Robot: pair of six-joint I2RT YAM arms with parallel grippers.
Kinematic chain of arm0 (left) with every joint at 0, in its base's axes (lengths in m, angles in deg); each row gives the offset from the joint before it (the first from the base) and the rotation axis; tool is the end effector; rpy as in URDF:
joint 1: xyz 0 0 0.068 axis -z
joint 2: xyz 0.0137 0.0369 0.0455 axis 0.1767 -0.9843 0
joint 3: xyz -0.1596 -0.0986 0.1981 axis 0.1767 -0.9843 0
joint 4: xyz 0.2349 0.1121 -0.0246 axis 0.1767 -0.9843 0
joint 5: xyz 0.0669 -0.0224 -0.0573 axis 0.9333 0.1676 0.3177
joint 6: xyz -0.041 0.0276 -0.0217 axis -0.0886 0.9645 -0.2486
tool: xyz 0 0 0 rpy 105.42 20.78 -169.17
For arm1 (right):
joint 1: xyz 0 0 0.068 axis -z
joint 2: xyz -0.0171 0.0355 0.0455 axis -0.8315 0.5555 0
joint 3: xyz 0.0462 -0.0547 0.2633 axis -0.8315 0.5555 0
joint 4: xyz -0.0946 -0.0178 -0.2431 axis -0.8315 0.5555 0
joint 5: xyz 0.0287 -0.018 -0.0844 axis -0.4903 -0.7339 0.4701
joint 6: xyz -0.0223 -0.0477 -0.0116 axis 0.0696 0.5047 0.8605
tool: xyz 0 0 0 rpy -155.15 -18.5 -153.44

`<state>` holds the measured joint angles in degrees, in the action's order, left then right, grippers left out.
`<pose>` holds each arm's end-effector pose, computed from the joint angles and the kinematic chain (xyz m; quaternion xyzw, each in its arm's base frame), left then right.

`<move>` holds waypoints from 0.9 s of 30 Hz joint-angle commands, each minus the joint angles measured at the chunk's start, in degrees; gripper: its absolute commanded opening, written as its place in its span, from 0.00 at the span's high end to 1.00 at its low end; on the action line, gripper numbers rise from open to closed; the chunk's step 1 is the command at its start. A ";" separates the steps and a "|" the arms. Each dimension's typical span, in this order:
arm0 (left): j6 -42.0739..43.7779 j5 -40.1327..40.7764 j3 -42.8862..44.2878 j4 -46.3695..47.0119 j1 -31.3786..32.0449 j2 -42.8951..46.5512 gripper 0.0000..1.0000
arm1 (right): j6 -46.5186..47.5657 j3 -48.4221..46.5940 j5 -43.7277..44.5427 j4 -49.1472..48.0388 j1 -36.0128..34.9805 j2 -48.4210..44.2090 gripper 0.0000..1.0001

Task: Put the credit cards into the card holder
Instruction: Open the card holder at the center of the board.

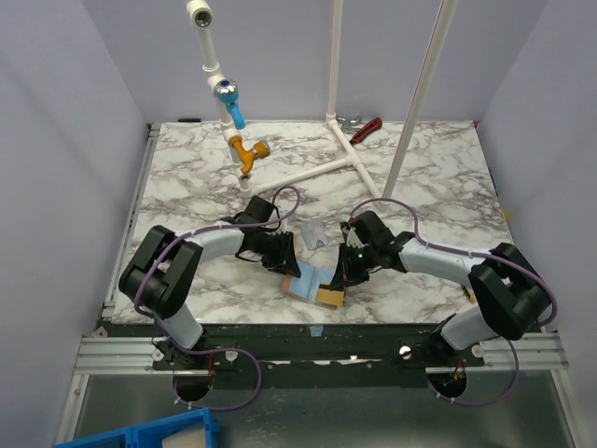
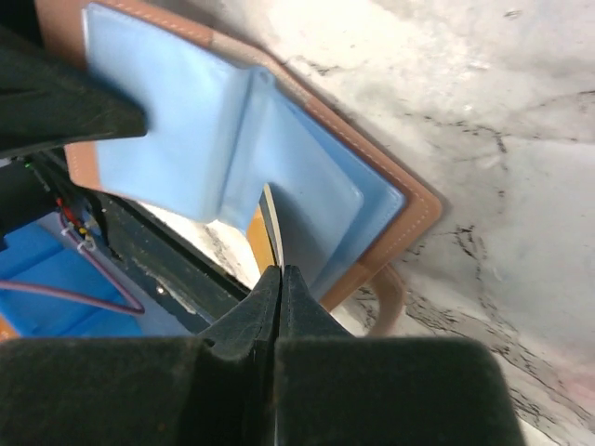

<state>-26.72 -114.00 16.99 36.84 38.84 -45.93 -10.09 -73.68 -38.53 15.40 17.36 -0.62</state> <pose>0.2471 -0.1607 0.1426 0.0735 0.9174 -0.3900 0.0310 0.1986 0.1801 0.1549 -0.0591 0.9399 0.3296 0.0674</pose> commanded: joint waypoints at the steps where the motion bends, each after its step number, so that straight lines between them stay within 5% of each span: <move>1: 1.18 1.70 -0.17 2.24 0.86 2.38 0.70 | 1.50 -1.11 8.79 5.82 -0.04 1.75 0.99; 7: 5.42 2.75 -0.97 1.70 1.04 3.37 0.50 | 1.90 -1.53 8.17 5.23 -0.06 1.67 0.99; 27: 11.66 6.40 1.32 -2.49 2.27 2.97 0.52 | -4.01 -0.38 -1.72 -12.79 -0.19 2.45 0.99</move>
<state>-16.28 -107.97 17.60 34.68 40.53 -43.50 -13.61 -75.71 -38.20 6.24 17.31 0.34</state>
